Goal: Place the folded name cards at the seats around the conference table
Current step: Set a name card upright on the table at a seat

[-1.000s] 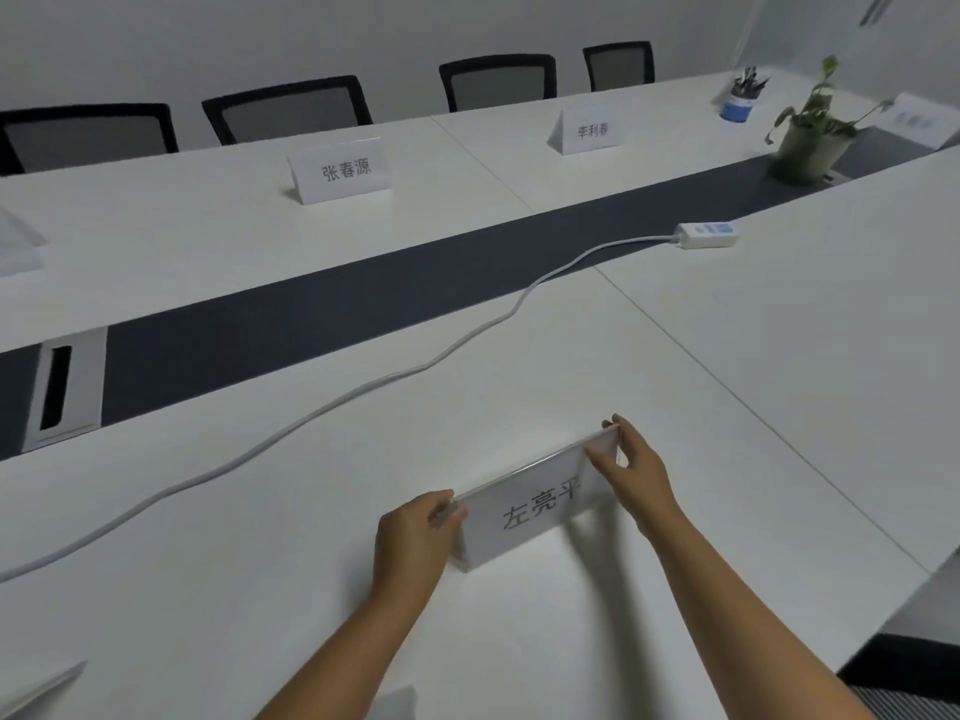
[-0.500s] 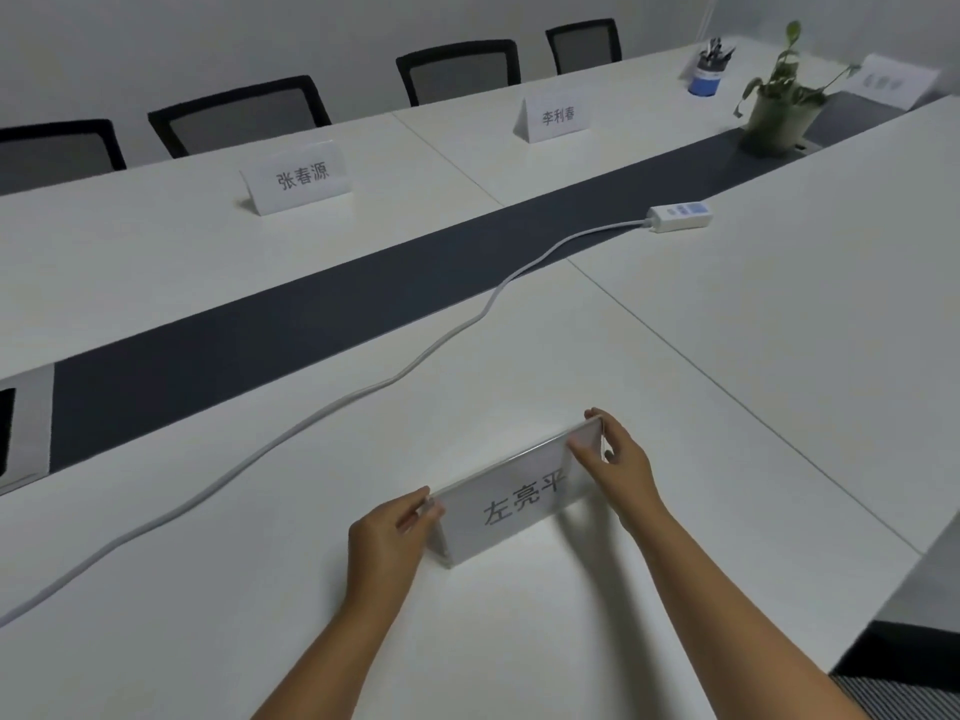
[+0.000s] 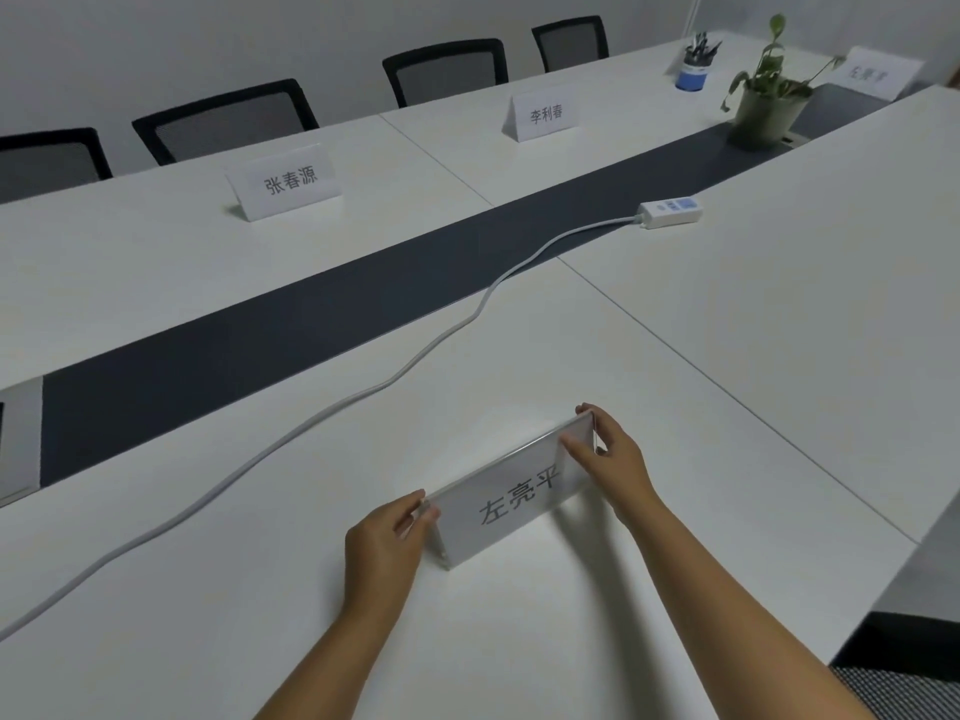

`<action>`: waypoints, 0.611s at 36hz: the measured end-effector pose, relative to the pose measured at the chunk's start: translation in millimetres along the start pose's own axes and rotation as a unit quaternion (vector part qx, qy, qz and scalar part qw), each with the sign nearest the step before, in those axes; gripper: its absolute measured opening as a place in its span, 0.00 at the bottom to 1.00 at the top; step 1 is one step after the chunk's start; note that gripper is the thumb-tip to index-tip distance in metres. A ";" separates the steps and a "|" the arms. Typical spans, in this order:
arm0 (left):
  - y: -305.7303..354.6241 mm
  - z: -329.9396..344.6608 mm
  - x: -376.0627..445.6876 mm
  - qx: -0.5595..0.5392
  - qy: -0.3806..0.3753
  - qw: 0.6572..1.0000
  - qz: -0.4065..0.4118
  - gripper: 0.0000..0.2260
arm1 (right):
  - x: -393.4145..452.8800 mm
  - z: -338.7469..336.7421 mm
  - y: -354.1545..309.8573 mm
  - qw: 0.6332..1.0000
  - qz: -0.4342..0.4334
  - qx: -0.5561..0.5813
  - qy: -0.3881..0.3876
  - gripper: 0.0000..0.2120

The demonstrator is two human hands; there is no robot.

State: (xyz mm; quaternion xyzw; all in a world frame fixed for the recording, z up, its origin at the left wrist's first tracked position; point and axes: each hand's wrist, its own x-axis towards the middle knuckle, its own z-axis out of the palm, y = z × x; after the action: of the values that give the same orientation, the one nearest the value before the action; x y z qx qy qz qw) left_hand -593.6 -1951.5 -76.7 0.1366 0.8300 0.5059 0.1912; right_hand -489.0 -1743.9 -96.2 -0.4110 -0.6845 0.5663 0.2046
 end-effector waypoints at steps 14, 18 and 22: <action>-0.5 0.0 1.3 0.014 -0.010 1.000 -0.005 0.14 | 1.8 0.3 -3.4 1.000 0.015 -0.014 -0.011 0.21; 4.6 -11.4 -1.0 0.028 -0.048 0.998 -0.015 0.25 | -11.4 -0.1 -7.5 0.999 0.008 -0.024 0.024 0.30; 4.6 -46.0 -17.9 0.069 -0.025 0.997 -0.020 0.22 | -48.3 7.6 -13.3 0.990 -0.053 -0.073 0.105 0.22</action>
State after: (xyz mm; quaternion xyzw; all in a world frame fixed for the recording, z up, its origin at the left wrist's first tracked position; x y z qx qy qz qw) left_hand -598.5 -1993.2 -50.3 0.1454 0.8603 0.4402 0.2121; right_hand -471.2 -1787.2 -76.7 -0.4449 -0.7195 0.4570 0.2747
